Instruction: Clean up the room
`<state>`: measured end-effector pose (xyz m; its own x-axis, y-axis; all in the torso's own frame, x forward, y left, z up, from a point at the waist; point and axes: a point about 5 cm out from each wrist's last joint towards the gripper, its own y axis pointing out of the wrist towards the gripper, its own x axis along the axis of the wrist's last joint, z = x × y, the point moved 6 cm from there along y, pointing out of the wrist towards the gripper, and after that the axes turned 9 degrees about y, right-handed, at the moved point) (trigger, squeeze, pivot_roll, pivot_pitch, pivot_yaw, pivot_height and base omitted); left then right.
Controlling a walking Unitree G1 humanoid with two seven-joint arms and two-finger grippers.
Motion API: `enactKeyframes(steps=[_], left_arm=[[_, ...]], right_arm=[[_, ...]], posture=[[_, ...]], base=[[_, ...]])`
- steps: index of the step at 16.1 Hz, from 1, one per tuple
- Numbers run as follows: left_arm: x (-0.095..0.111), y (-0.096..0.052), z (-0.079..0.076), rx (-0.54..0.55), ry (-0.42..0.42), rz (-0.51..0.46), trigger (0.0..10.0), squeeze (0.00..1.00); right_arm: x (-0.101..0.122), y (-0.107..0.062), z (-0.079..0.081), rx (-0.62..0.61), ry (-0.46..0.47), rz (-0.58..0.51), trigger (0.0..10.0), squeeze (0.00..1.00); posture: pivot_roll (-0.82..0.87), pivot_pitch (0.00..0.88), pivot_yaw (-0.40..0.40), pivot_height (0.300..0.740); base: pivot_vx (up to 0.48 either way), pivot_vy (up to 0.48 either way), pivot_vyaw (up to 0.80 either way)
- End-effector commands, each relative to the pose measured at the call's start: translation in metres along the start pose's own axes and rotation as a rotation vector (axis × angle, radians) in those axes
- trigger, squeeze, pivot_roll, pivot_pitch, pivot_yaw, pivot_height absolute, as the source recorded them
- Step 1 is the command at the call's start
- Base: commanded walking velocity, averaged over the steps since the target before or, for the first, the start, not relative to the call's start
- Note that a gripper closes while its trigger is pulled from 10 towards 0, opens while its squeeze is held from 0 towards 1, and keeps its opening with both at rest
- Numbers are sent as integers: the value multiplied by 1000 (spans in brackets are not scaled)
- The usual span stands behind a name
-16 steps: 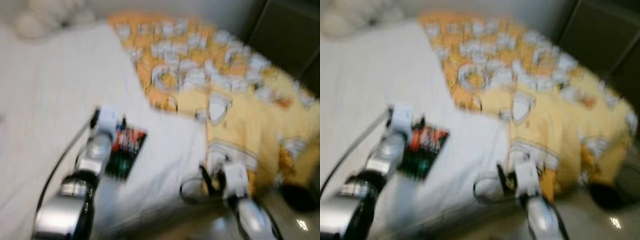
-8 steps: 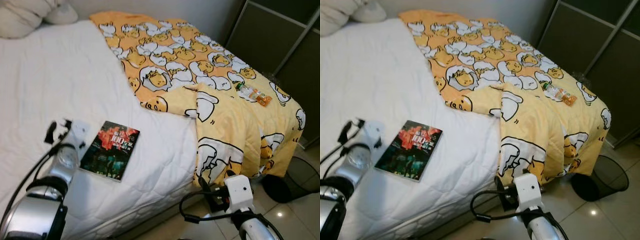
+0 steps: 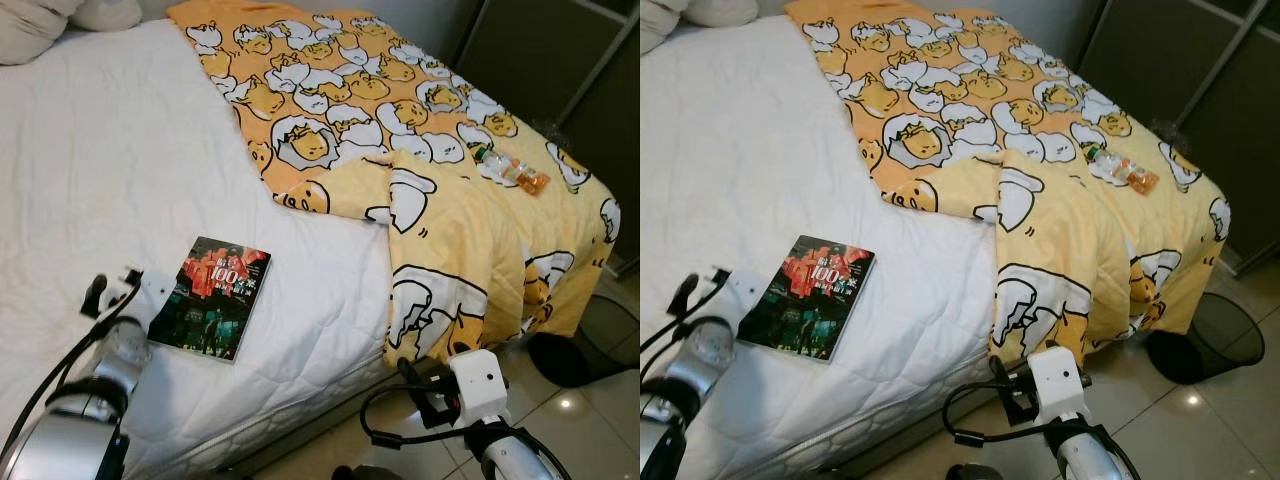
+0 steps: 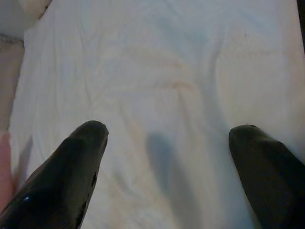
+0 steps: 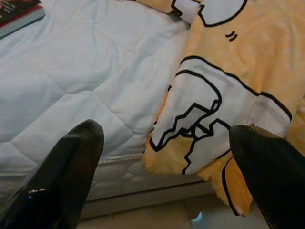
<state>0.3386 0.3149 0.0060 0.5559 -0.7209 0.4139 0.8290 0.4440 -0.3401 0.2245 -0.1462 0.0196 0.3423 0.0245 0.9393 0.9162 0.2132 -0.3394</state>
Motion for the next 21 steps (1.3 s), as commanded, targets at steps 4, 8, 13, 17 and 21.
enactKeyframes(steps=[4,8,13,17,21], left_arm=[[-5,-17,-45,-152,-132,-15,10000,0],[41,-29,-66,-246,-279,-150,10000,0],[44,-20,-40,-145,-231,-171,10000,0],[49,-19,-26,-172,-658,-174,10000,0],[100,-63,-100,-561,-991,-192,10000,0]], right_arm=[[-4,-2,-9,-24,-14,15,10000,0],[-5,6,-16,-30,-21,23,10000,0],[-1,19,-15,-22,-24,7,10000,0],[6,28,-7,0,17,-36,10000,0],[11,49,17,229,201,24,10000,0]], posture=[[-80,41,-68,740],[-43,18,-68,740],[-27,0,-63,740],[-3,0,-59,740],[12,0,-52,740]], base=[[0,0,0],[0,0,0],[0,0,0],[0,0,0],[0,0,0]])
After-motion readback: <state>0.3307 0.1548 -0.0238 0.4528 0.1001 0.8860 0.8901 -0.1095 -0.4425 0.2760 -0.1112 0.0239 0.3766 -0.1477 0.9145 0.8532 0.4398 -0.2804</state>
